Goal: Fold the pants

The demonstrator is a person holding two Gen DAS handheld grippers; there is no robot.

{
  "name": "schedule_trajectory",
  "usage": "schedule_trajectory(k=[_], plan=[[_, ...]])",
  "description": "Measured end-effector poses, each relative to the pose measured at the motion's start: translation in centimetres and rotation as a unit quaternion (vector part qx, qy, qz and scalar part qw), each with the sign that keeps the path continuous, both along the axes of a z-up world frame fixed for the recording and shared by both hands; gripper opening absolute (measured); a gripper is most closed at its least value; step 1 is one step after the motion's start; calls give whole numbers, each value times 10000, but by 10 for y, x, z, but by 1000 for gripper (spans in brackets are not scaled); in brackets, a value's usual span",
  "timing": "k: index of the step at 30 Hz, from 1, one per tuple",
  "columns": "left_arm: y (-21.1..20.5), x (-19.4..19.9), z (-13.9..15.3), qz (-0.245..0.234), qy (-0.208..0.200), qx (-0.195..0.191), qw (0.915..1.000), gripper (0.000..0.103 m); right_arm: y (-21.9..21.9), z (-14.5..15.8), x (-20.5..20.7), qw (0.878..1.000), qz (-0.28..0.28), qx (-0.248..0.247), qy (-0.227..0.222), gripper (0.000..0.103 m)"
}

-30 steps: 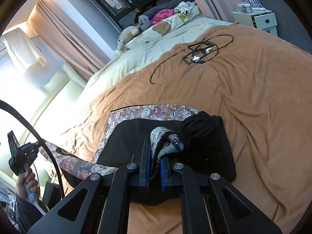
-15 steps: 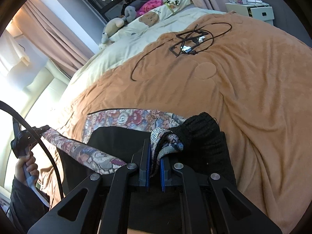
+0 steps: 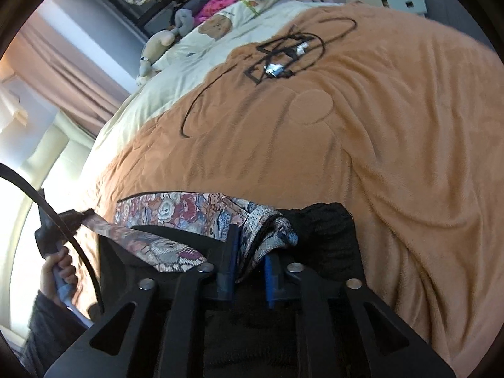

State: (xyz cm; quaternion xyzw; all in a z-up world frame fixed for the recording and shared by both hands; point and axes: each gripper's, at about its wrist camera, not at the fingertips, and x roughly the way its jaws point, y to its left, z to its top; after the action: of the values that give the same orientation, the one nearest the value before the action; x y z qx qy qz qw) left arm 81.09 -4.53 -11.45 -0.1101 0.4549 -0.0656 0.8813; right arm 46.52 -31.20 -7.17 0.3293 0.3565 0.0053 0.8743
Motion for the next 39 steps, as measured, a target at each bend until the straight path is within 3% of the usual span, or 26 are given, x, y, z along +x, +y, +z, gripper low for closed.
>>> schedule_trajectory(k=[1,2,3,4,5,8,12,20,22,25,28,30,31,33,36,39], plan=[[0,3,-2,8,31,8,10000,37,-2,1,-1,9999,9,88,-55,34],[1,4,-3,10,23,-41,10000,59,-5,2,-2,9998,18,133,-117,50],[3,3,-2,12,-36,-80,10000,67,-6,4,-4,9996,54,170,-228,66],[5,0,1,36,-137,-54,9999,77,-6,7,-7,9994,71,147,-315,73],[6,-3,3,49,-201,7,9998,80,-7,11,-11,9993,32,35,-371,79],[6,-9,3,-101,-203,257,9994,80,-8,16,-18,9989,88,-226,-391,79],[-2,-17,-3,-487,-77,785,9957,80,-5,16,-20,9951,326,-931,-63,79],[-32,-20,-32,-1190,66,2131,9697,80,1,16,-5,9797,769,-1813,375,79],[-36,-15,-38,-1186,68,2252,9670,80,-1,14,1,9788,859,-1801,456,79],[-37,-4,-43,-1145,16,2137,9702,80,-5,12,13,9781,956,-1778,505,79],[-42,3,-43,-1210,-154,1960,9730,74,-6,12,19,9775,976,-1819,427,76],[-48,7,-44,-1275,-259,2010,9709,69,-6,11,20,9772,1016,-1835,342,54],[-51,10,-45,-1294,-308,2079,9691,67,-6,9,21,9764,1069,-1847,343,49],[-55,15,-50,-1349,-271,2098,9680,65,-6,4,23,9752,1118,-1871,382,45],[-59,22,-59,-1382,-200,2104,9676,55,-6,3,22,9739,1124,-1939,369,37],[-66,25,-64,-1379,-202,2256,9642,24,-5,5,20,9720,1111,-2048,320,32]])
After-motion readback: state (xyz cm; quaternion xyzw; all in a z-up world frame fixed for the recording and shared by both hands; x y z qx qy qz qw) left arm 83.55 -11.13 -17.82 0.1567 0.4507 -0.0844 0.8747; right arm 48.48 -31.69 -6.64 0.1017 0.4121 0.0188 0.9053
